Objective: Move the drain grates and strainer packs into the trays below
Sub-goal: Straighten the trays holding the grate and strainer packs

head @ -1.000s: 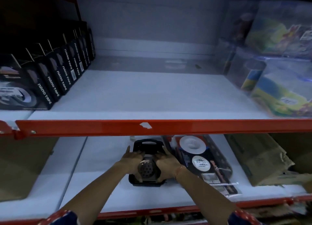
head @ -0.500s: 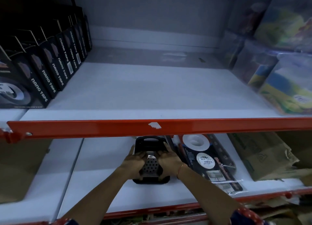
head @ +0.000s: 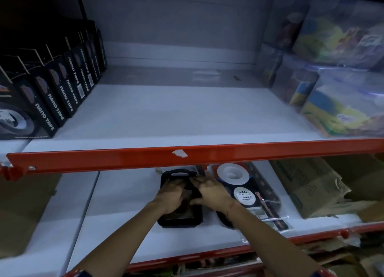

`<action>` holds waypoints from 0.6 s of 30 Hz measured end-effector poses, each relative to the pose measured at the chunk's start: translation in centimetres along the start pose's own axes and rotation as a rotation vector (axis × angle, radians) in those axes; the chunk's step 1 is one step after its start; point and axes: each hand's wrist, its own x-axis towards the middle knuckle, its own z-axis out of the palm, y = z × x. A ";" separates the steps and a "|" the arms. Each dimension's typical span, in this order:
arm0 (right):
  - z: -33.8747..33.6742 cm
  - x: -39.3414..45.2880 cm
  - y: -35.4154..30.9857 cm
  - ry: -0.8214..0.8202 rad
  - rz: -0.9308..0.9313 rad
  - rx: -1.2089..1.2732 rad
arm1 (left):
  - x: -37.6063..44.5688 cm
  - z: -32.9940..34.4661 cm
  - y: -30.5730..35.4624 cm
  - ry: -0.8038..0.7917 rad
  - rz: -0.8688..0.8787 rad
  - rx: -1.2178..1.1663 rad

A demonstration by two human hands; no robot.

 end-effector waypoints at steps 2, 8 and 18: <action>-1.8 -1.8 1.7 0.164 0.047 0.124 | 0.7 -0.4 2.2 0.130 -0.026 -0.184; -3.6 -6.0 10.4 0.340 0.441 0.345 | 2.9 -1.4 11.3 0.130 -0.339 -0.778; -1.1 -8.6 17.2 -0.084 0.650 0.915 | 3.2 -0.9 17.7 -0.119 -0.733 -1.378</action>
